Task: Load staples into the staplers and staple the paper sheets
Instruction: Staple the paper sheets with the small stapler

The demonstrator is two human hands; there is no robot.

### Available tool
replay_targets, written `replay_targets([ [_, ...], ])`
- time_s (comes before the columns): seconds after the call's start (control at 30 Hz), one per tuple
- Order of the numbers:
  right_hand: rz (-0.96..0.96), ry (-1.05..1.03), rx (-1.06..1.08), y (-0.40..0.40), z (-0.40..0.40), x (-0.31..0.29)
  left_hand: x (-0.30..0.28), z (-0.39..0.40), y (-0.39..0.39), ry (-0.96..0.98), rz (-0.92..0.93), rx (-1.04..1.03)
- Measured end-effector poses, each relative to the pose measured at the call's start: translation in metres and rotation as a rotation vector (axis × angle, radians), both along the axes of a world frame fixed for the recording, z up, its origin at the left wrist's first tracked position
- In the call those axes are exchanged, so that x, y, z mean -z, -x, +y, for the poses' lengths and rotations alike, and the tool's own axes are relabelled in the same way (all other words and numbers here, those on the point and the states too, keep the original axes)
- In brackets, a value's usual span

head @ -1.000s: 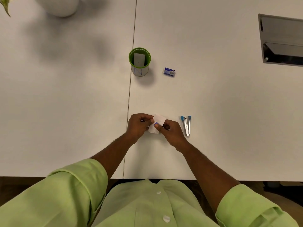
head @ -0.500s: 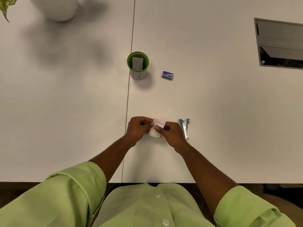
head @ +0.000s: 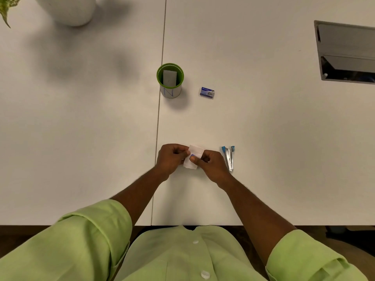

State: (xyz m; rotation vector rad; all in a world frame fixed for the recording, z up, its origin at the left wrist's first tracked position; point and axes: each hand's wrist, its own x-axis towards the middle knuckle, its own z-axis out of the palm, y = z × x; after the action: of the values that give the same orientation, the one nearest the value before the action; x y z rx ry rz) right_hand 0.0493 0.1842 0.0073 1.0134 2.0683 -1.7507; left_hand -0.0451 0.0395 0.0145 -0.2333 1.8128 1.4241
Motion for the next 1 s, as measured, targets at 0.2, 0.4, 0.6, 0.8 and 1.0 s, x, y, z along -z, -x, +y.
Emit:
replay_targets([
  [0.2, 0.017, -0.042, -0.033, -0.002, -0.004, 0.006, 0.004, -0.002, 0.003, 0.070, -0.008, -0.084],
  [0.4, 0.024, -0.223, 0.062, -0.013, -0.004, 0.014, 0.004, -0.004, 0.006, 0.069, -0.062, -0.123],
  [0.6, -0.086, -0.632, -0.147, -0.019, 0.002, 0.019, 0.001, -0.007, 0.006, 0.039, -0.088, -0.107],
  [0.8, -0.115, -0.859, -0.157, -0.021, 0.001, 0.015, 0.003, -0.010, 0.003, 0.032, -0.087, -0.101],
  [1.0, -0.127, -0.881, -0.200, -0.022, 0.003, 0.015, 0.001, -0.010, 0.002, 0.019, -0.088, -0.087],
])
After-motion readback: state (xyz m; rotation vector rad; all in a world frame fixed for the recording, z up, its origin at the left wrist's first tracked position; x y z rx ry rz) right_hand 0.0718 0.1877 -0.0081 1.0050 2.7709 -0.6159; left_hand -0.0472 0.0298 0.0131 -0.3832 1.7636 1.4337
